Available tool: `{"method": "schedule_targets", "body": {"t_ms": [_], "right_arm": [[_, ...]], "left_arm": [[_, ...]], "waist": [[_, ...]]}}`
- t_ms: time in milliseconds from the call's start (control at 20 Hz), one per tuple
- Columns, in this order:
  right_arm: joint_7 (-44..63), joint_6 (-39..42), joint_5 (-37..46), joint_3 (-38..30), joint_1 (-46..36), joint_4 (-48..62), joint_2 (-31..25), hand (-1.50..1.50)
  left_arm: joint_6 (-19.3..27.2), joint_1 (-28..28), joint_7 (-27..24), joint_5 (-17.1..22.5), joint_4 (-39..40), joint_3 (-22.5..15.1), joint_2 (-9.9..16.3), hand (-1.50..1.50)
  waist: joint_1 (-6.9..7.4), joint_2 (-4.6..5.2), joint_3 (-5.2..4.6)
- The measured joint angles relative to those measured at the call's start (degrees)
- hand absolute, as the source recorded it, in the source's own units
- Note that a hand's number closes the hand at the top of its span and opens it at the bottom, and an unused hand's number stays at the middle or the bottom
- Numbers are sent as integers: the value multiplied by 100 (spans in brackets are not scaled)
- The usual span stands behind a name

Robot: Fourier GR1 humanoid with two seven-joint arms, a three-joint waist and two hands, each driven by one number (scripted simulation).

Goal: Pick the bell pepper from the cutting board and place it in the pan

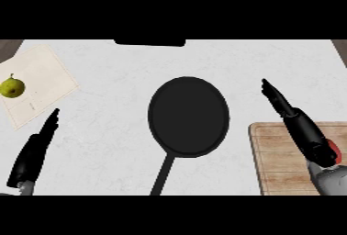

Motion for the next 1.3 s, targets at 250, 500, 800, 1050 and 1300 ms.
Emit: {"method": "schedule_targets", "body": {"t_ms": [250,500,800,1050,1300], "right_arm": [[-465,1532,-748,-39,-406,-271,-433,150],[-1679,2686,-784,-691,-614,-178,-1471,150],[-3306,3039,-187,-1611,-410,800,-2647,-150],[-4151,2573,598,-1756,-341,1184,-3307,-150],[-4591,2174,1262,-1533,-383,1295,-3721,-150]], "left_arm": [[3,-284,-81,354,-329,157,-365,0],[-24,-652,-55,940,-692,396,-808,0],[-54,-812,24,1209,-854,510,-988,0],[-127,-911,52,1282,-829,518,-1055,0],[-196,-1055,119,1301,-809,545,-1053,0]], "waist": [[-26,-198,100],[-181,-268,143],[-190,-238,170],[-109,-224,167],[-22,-224,156]]}}
